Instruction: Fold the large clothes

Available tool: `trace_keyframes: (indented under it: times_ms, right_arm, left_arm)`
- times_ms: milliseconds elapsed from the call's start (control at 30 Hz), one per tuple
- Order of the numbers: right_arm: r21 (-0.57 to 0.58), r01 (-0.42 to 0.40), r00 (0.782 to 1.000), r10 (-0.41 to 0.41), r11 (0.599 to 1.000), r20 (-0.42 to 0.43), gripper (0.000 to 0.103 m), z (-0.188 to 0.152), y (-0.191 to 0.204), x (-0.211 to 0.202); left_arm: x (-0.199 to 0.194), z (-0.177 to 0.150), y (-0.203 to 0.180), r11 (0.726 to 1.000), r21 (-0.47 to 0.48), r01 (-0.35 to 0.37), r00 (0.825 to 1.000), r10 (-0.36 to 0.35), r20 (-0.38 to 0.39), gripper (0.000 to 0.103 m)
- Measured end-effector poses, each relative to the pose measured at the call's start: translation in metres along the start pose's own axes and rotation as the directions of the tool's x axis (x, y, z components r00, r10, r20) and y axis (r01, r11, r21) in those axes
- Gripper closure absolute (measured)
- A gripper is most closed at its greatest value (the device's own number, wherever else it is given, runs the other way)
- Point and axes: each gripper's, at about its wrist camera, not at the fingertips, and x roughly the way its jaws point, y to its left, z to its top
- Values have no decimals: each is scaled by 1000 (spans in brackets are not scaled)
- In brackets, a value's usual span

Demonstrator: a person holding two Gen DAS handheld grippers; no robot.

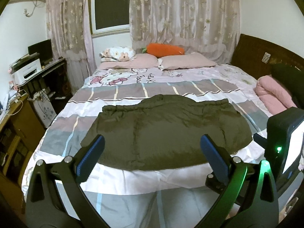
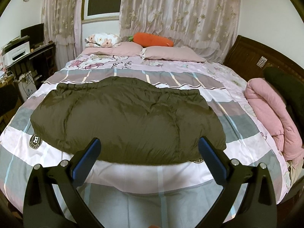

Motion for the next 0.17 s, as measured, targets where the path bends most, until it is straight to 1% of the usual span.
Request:
trace_keyframes:
  times_ms: [100,167]
  right_arm:
    - [-4,-2,1000,2,1000,-4,1,-1,-1,1]
    - [-6,-4,1000,4,1000,-5,1,1,-3,3]
  left_arm:
    - [3,0,-3,1000,17,-13,1000,13,-15,2]
    - [6,0,-2,1000,11,-3,1000,4,-31,2]
